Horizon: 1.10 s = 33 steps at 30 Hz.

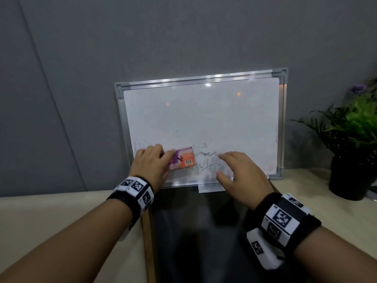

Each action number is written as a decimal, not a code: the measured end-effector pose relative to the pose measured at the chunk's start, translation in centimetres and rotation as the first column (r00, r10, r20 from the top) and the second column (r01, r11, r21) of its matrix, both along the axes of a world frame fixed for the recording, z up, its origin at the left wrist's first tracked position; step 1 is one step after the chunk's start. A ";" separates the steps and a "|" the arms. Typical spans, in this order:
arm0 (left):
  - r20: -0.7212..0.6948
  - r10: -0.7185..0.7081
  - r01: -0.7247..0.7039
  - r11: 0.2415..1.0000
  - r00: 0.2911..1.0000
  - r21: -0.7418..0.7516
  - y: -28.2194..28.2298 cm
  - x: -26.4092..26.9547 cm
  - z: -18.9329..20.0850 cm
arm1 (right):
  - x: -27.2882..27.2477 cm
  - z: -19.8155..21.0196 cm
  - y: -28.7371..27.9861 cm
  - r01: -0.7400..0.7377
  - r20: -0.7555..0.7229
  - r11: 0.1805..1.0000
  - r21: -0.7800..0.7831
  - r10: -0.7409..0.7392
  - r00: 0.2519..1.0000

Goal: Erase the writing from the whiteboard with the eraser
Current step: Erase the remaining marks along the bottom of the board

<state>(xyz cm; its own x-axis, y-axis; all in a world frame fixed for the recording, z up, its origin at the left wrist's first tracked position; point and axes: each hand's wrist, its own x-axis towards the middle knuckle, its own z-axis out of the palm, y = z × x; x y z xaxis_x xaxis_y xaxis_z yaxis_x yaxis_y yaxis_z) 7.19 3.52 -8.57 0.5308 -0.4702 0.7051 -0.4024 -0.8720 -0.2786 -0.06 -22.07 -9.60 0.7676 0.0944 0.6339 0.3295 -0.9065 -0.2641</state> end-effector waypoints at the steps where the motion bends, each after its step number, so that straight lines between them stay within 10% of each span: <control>1: -0.004 -0.001 0.001 1.000 1.000 0.002 -0.1 0.0 -0.4 | 0.5 0.1 0.0 0.004 -0.001 1.000 -0.002 -0.004 1.000; 25: 0.053 0.098 -0.090 0.987 0.994 -0.137 1.3 0.6 4.6 | 2.7 -0.3 -2.6 0.129 -0.056 0.955 -0.269 -0.149 0.987; 33: 0.033 0.036 -0.036 0.999 0.999 0.008 1.7 0.2 0.2 | 3.1 -0.6 -2.6 0.120 -0.069 0.954 -0.273 -0.144 0.987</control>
<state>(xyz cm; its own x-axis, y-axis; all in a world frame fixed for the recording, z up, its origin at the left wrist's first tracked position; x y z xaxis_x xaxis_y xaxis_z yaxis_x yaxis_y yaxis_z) 7.38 5.18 -8.38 0.5238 -0.4572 0.7187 -0.3614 -0.8833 -0.2986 3.01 -24.65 -10.23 0.8359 0.1452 0.5294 0.1886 -0.9816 -0.0285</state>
